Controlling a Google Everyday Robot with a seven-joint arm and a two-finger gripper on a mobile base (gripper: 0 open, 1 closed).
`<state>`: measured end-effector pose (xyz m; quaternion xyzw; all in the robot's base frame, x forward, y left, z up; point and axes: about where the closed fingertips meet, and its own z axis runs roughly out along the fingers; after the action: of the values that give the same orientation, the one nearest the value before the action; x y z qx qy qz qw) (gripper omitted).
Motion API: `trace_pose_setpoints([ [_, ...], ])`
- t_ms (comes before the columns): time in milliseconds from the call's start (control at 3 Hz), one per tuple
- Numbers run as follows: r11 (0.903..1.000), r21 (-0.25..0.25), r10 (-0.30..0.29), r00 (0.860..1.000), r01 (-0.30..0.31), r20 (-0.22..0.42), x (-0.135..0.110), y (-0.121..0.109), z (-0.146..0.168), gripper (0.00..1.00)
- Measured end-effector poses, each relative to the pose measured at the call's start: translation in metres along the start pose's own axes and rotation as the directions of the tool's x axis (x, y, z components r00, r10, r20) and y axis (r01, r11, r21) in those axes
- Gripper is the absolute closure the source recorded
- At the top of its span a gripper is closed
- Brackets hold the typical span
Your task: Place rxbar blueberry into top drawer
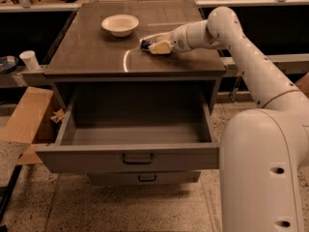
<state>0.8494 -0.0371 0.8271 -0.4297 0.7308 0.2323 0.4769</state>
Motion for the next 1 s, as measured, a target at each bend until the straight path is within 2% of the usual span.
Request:
trace_pose_setpoints([
  [333,0.9995,-0.017,-0.027,0.999,0.027,0.034,-0.017,0.011,0.001,1.00],
  [667,0.9950,-0.052,-0.080,0.993,0.085,0.088,-0.045,0.040,-0.008,1.00],
  [1000,0.9842,-0.129,-0.101,0.983,0.121,0.153,-0.065,0.089,-0.007,1.00],
])
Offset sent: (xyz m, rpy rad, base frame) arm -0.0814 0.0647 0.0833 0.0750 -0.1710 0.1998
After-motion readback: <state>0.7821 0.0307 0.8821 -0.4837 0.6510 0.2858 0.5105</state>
